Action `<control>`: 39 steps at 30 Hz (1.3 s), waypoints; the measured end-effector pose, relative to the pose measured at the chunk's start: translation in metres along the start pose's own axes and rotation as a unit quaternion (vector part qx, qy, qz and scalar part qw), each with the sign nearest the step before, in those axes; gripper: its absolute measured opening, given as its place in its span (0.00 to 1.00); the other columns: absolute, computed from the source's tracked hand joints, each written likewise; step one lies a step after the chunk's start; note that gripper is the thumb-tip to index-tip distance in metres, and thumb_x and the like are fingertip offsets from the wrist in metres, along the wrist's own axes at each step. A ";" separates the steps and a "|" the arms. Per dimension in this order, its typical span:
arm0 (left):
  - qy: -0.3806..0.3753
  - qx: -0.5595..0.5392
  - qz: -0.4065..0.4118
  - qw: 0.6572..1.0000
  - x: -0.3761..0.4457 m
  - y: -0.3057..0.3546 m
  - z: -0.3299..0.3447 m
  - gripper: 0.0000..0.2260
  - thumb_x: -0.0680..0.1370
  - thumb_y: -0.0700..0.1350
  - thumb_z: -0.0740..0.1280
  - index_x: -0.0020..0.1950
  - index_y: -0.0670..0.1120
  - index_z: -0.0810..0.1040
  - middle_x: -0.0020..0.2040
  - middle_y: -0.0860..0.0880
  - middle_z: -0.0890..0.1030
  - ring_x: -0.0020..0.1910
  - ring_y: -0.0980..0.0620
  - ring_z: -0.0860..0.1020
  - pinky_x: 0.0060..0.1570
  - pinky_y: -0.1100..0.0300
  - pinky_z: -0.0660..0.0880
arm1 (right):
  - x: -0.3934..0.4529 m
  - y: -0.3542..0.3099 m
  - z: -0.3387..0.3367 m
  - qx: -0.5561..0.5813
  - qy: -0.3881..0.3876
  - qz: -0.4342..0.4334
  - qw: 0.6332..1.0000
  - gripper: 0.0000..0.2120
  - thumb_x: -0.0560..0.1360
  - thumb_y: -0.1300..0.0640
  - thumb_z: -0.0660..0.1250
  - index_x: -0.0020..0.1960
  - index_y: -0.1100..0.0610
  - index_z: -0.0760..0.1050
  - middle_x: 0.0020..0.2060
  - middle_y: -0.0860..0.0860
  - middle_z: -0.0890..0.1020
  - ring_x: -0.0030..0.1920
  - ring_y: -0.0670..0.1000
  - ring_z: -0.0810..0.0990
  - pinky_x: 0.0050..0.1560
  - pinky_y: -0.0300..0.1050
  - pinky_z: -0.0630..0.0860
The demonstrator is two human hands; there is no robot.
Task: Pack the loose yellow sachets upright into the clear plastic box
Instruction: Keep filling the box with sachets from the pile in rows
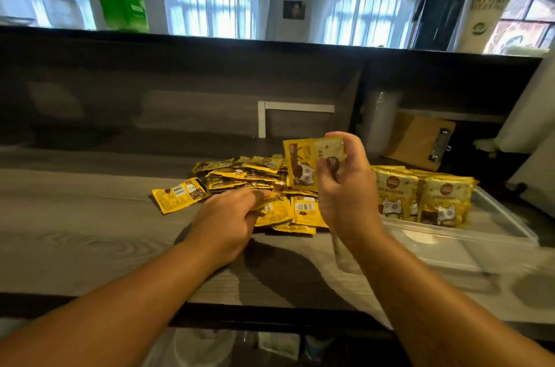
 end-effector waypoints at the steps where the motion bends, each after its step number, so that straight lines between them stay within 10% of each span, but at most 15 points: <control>1: 0.018 -0.013 0.000 1.000 0.002 0.004 -0.002 0.17 0.82 0.45 0.62 0.70 0.57 0.74 0.62 0.56 0.79 0.60 0.54 0.75 0.56 0.54 0.73 | 0.005 -0.006 -0.012 -0.012 -0.014 -0.018 1.000 0.17 0.79 0.62 0.63 0.63 0.45 0.68 0.46 0.38 0.75 0.47 0.39 0.78 0.41 0.34 0.79; 10: 0.182 -0.202 -0.042 0.961 0.051 0.109 -0.028 0.11 0.81 0.43 0.63 0.60 0.46 0.81 0.51 0.49 0.79 0.50 0.52 0.78 0.45 0.58 0.78 | 0.039 0.024 -0.137 -0.168 -0.056 -0.011 0.984 0.12 0.78 0.63 0.65 0.57 0.48 0.71 0.46 0.43 0.76 0.45 0.42 0.77 0.34 0.31 0.74; 20: 0.019 -0.260 -0.059 0.964 0.099 0.194 0.014 0.15 0.80 0.37 0.65 0.64 0.51 0.78 0.53 0.53 0.80 0.56 0.52 0.77 0.52 0.56 0.78 | 0.061 0.083 -0.197 -0.313 -0.176 0.056 0.932 0.16 0.76 0.64 0.67 0.61 0.50 0.75 0.52 0.48 0.77 0.52 0.50 0.78 0.49 0.46 0.81; 29: -0.129 -0.097 -0.002 0.987 0.124 0.216 0.067 0.11 0.76 0.36 0.70 0.52 0.51 0.82 0.45 0.53 0.81 0.47 0.53 0.79 0.36 0.65 0.71 | 0.073 0.101 -0.186 -0.523 -0.211 -0.036 0.825 0.15 0.74 0.54 0.70 0.60 0.46 0.73 0.51 0.48 0.75 0.52 0.50 0.73 0.46 0.45 0.76; 39: -0.150 0.063 0.119 0.980 0.125 0.244 0.099 0.16 0.75 0.43 0.73 0.61 0.53 0.76 0.54 0.52 0.78 0.53 0.51 0.77 0.46 0.58 0.76 | 0.071 0.144 -0.185 -0.453 -0.268 0.075 0.847 0.31 0.72 0.58 0.73 0.70 0.41 0.64 0.63 0.50 0.70 0.59 0.52 0.73 0.53 0.46 0.79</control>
Point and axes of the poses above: each hand's wrist, its own x-axis towards the middle knuckle, its own z-axis out of the palm, y = z × x, the point moved 9 cm from there along x, towards the middle knuckle
